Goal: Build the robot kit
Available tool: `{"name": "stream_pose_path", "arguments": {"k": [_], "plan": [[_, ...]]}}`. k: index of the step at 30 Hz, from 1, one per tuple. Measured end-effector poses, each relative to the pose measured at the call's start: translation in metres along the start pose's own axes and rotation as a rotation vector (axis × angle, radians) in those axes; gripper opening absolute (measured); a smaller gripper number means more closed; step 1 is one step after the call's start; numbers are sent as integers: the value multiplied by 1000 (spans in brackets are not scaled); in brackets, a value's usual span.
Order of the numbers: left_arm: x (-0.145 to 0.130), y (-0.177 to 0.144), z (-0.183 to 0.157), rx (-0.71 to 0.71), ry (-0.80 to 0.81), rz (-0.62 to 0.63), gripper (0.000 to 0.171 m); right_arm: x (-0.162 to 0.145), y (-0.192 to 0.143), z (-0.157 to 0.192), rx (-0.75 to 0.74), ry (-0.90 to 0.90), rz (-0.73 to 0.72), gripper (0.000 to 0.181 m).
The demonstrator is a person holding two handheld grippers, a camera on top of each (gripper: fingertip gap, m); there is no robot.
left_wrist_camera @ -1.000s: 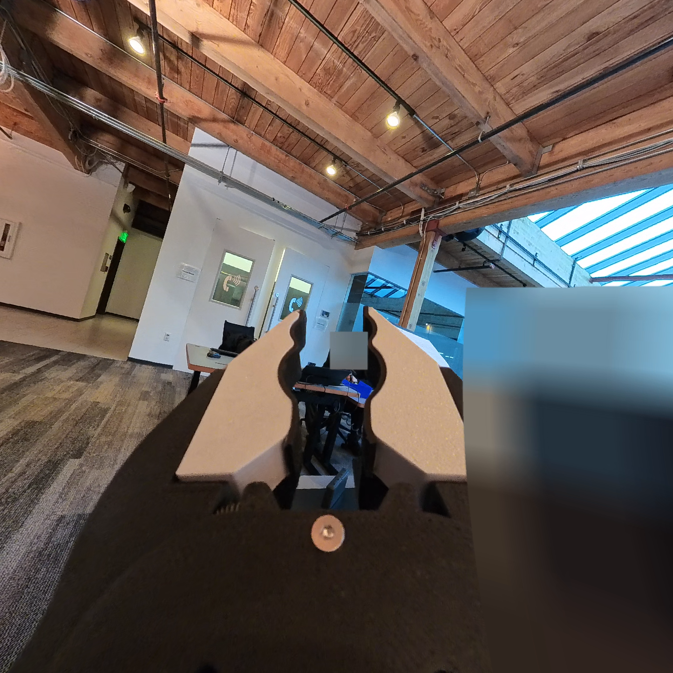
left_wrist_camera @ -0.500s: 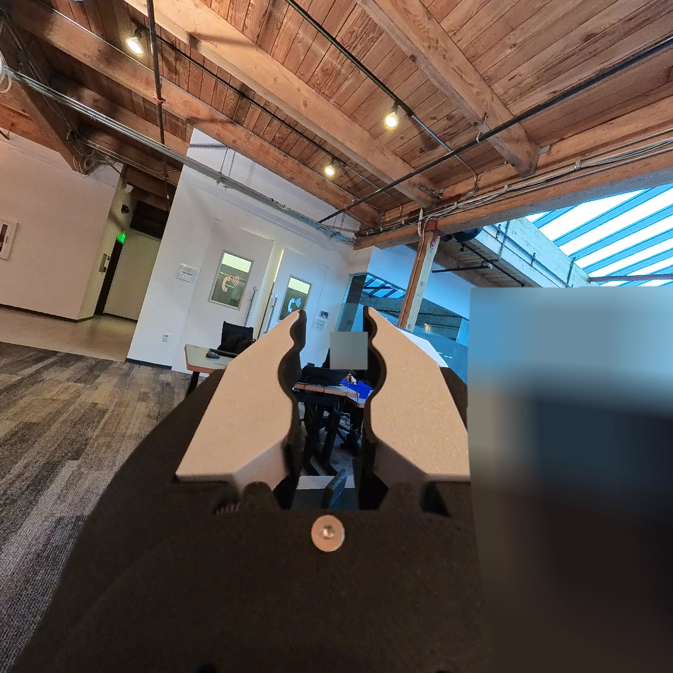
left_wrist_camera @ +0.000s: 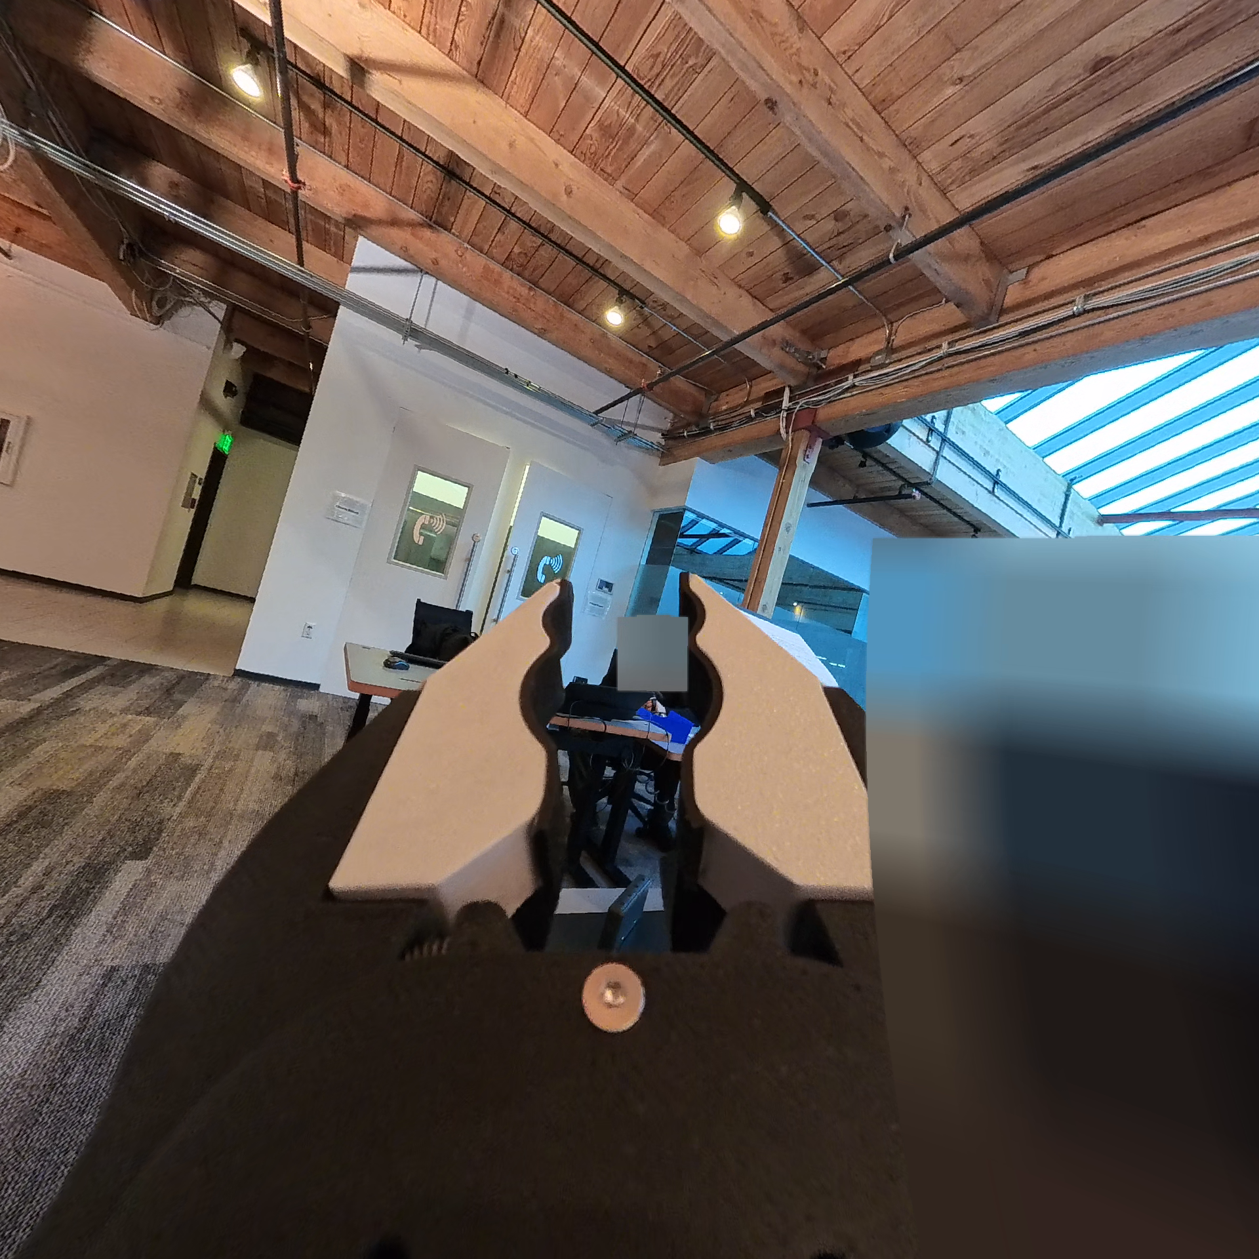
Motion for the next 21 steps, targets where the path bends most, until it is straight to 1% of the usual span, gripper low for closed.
{"name": "stream_pose_path", "arguments": {"k": [1, 2, 4, 6, 9, 14, 15, 17, 18, 21], "plan": [[-1, 0, 0, 0, 0, 2, 28, 3, -1, -8, -48, -19, -7, 27], [-1, 1, 0, 0, 0, 4, 28, 4, -2, -15, -99, -58, 2, 26], [-1, 1, 0, -1, 0, 4, 28, 6, 2, -19, -145, -139, 24, 25], [-1, 1, 0, -1, 0, 4, 28, 12, 10, -15, -138, -193, 16, 21], [-1, 1, -1, -2, 0, 3, 28, 17, 21, -12, -122, -232, 24, 20], [-1, 1, -1, -3, 0, 4, 28, 9, 30, -20, -83, -185, 88, 21], [-1, 1, -1, -4, 0, 5, 28, 8, 29, -20, -78, -180, 97, 20], [-2, 2, -1, -5, -1, 6, 28, -1, 26, -14, -30, -180, 154, 10], [-2, 2, -1, -5, -2, 6, 28, -4, 24, -14, -31, -176, 172, 11], [-1, 1, -2, -6, 1, 4, 28, 2, 15, -25, -118, -182, 104, 17]]}}
Point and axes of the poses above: each gripper's, where its closed fingertips meet, y out along the fingers, x out of its top, z = x × y across the jaws, the point moved 3 cm from there along -y, back along the fingers, and after that the axes turned 7 degrees about -x, right-handed, at the moved point
